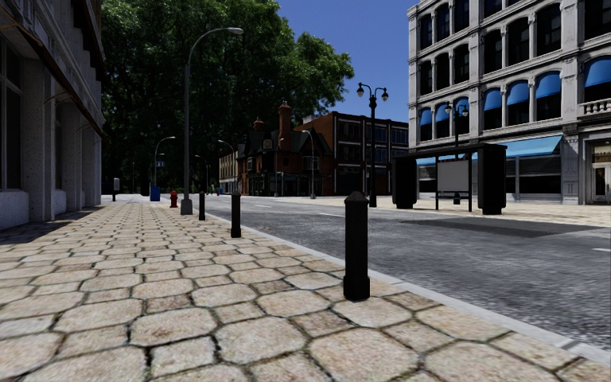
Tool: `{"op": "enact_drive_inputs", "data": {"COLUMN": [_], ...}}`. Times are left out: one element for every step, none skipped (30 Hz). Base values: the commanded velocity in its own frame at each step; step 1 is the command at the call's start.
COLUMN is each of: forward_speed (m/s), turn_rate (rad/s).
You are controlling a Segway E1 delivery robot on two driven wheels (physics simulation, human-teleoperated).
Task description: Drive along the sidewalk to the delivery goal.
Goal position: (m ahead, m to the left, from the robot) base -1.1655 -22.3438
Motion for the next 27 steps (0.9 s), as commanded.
{"op": "enact_drive_inputs", "data": {"forward_speed": [0.00,0.00,0.00,0.00,0.00,0.00,0.00,0.00,0.00,0.00,0.00,0.00,0.00,0.00,0.00,0.00,0.00,0.00,0.00,0.00,0.00,0.00,0.00,0.00,0.00,0.00,0.00], "turn_rate": [0.00,0.00,0.00,0.00,0.00,0.00,0.00,0.00,0.00,0.00,0.00,0.00,0.00,0.00,0.00,0.00,0.00,0.00,0.00,0.00,0.00,0.00,0.00,0.00,0.00,0.00,0.00]}}
